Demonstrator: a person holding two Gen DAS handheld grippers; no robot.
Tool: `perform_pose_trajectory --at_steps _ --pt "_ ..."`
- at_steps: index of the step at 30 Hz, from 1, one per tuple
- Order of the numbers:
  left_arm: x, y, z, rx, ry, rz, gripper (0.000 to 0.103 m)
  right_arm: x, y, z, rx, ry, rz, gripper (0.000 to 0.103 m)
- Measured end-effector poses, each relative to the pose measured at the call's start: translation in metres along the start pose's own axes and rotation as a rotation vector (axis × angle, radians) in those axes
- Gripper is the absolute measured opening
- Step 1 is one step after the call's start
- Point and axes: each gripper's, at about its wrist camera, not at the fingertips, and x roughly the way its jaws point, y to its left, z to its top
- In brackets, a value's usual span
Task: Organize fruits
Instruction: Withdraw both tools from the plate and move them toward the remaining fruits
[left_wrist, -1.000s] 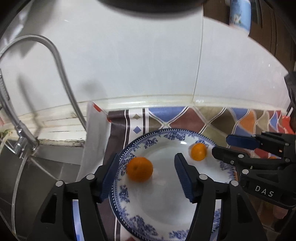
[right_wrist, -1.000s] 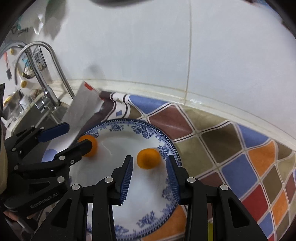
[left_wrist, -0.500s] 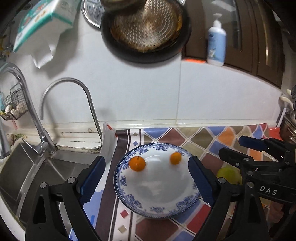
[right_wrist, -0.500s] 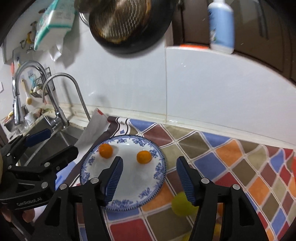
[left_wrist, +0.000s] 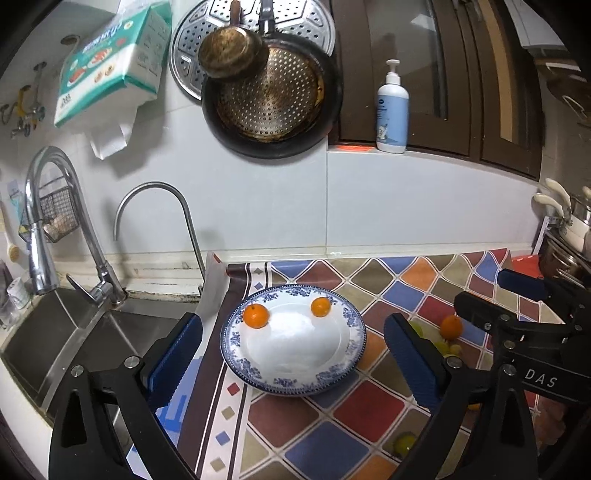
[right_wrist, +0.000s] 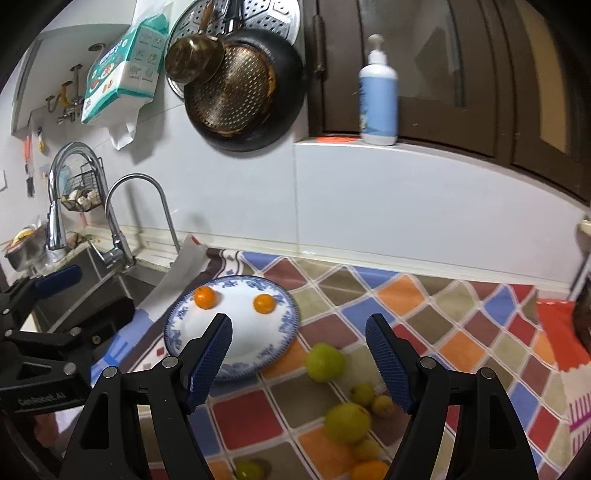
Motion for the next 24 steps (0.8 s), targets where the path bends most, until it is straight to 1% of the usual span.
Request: perform_pose_trajectory --at_steps 3,7,14,24 --pt "-0.011 -0.010 -0.006 0.016 -0.014 0.004 0.100 -0.012 -0.006 -0.009 0.004 -0.006 -0.005 0.075" --pt "-0.021 -0.024 -0.016 0.019 -0.015 -0.010 0.100 -0.025 -0.015 -0.020 0.015 -0.008 -0.003 0.075" --pt "-0.029 -0.046 -0.030 0.028 -0.022 -0.017 0.100 -0.043 -0.030 -0.041 0.013 -0.001 -0.020 0.075" --pt "-0.022 -0.067 -0.063 0.020 0.050 -0.029 0.100 -0.045 -0.048 -0.073 0.000 0.047 -0.029 0.075"
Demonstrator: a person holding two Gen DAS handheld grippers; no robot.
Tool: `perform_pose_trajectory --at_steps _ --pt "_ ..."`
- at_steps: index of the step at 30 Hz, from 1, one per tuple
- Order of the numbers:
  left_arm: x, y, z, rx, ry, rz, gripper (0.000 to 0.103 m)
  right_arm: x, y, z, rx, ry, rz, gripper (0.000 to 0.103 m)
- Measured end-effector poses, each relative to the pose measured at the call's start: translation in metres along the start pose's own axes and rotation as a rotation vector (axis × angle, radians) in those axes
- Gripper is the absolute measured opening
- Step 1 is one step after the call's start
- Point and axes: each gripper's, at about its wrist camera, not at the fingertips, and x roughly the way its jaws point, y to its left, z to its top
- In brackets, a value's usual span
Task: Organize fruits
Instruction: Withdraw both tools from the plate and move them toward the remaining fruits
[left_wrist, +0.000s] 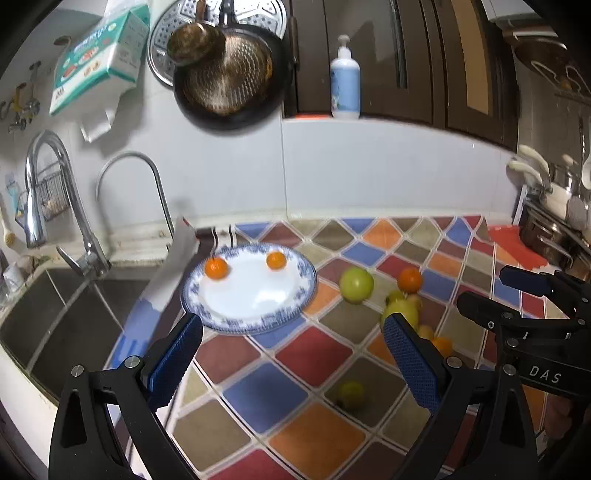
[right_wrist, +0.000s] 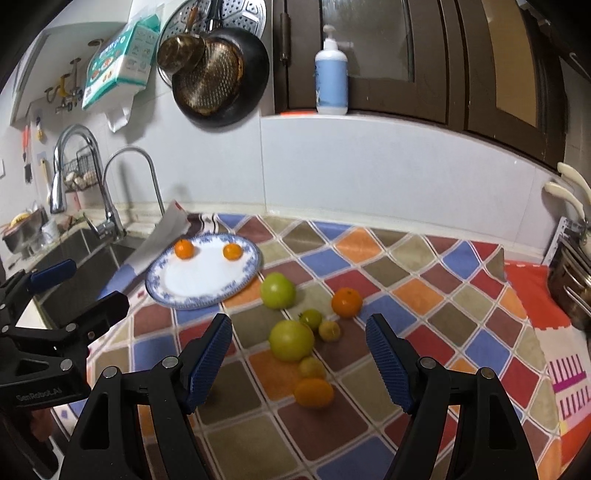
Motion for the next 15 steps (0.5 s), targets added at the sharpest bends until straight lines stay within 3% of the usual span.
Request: perform_pose_trajectory --at_steps 8,15 --pt "0.018 -0.011 -0.031 0.023 0.085 0.002 0.100 0.019 -0.008 -0.029 -0.014 0.099 0.011 0.075" --pt "0.039 -0.020 -0.048 0.047 0.153 -0.035 0.090 0.040 -0.015 -0.049 0.003 0.170 0.028 0.072"
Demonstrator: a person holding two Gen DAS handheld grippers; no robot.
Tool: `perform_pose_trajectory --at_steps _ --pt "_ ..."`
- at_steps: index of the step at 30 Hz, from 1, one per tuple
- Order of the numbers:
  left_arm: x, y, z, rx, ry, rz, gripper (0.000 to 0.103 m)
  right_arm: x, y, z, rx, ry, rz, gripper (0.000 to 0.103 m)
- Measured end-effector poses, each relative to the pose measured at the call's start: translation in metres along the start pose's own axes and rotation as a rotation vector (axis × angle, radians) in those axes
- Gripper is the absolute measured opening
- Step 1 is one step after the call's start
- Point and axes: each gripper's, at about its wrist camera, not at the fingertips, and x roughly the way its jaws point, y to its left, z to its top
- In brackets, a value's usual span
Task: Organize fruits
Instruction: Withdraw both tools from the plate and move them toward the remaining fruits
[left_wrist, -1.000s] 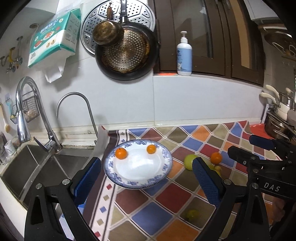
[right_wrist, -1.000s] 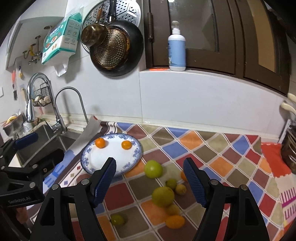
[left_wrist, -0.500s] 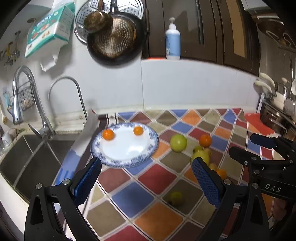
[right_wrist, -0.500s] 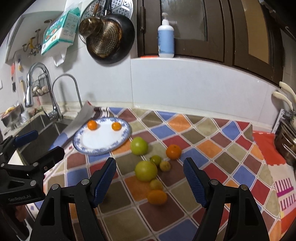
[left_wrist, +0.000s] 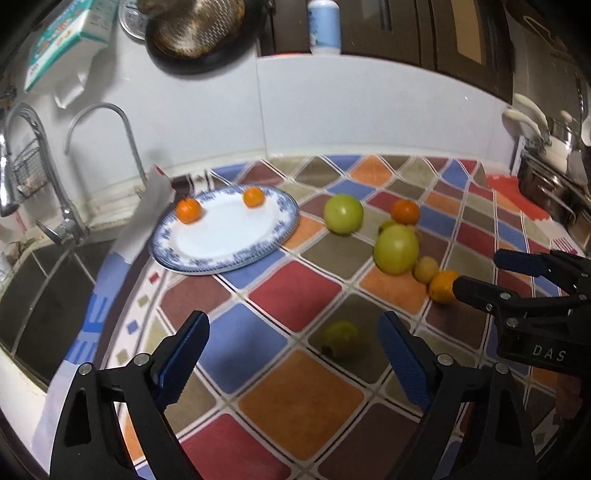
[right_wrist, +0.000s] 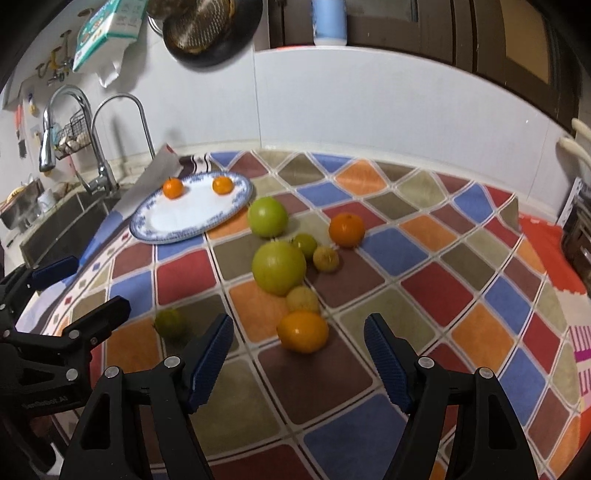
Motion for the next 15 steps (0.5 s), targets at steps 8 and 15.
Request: perform_pose_trajectory --at_steps 8,15 --pt "0.025 -0.011 -0.008 0.001 0.079 -0.093 0.068 0.022 -0.010 -0.007 0.024 0.059 0.028 0.063" --pt "0.044 -0.014 -0.010 -0.011 0.153 -0.150 0.049 0.039 -0.014 -0.009 0.036 0.089 0.056 0.052"
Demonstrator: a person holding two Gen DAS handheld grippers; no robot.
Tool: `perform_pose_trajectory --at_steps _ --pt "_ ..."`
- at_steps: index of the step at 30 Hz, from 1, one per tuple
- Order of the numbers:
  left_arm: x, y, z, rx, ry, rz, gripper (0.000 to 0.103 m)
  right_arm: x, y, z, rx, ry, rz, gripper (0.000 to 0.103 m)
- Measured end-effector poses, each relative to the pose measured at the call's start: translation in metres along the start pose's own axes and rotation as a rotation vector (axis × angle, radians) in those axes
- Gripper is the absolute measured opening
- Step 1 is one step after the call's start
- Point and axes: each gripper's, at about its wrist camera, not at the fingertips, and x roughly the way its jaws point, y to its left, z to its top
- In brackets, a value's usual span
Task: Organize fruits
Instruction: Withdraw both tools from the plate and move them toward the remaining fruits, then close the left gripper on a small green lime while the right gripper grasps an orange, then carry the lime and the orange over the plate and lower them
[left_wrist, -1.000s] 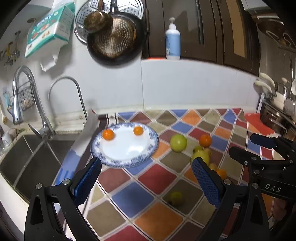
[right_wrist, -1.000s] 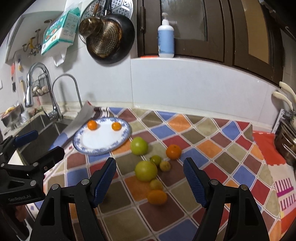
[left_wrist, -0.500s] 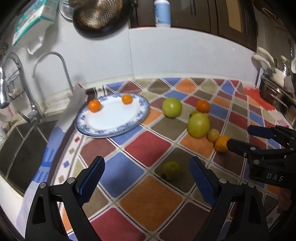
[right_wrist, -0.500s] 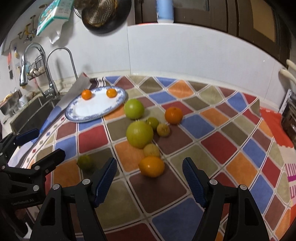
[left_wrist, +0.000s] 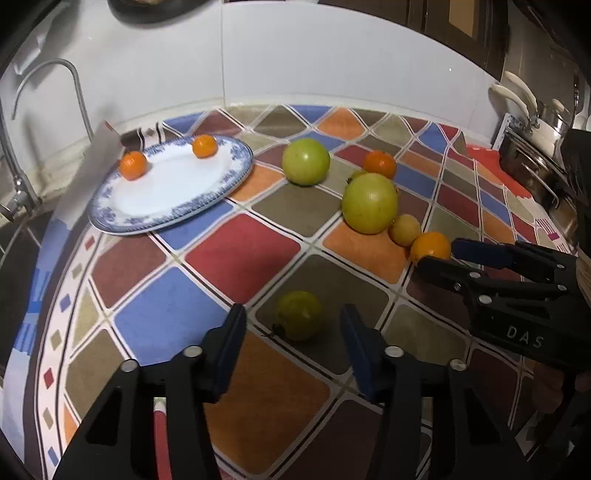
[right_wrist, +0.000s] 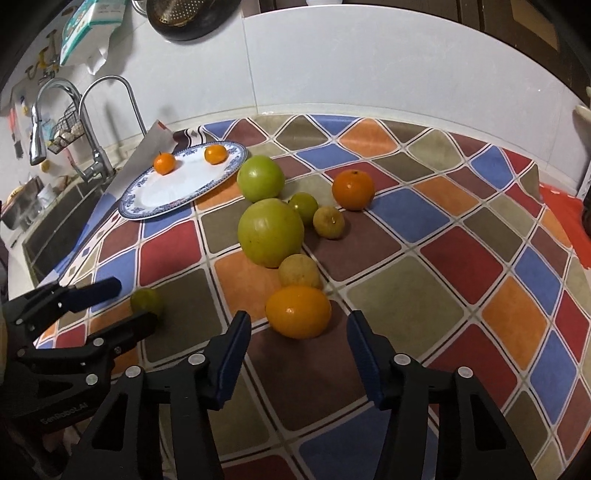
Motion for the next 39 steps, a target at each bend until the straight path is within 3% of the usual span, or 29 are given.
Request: perform_pose_trajectory --at_steps 9,21,39 --pt "0.010 -0.003 0.003 0.002 0.037 -0.016 0.028 0.010 -0.003 0.002 0.007 0.016 0.021 0.041" --pt "-0.003 -0.007 0.008 0.035 -0.006 -0.015 0.028 0.000 -0.001 0.000 0.015 0.005 0.028 0.040" --pt "-0.073 0.010 0.033 0.065 -0.175 -0.019 0.028 -0.048 0.035 0.020 -0.005 -0.114 0.052 0.040"
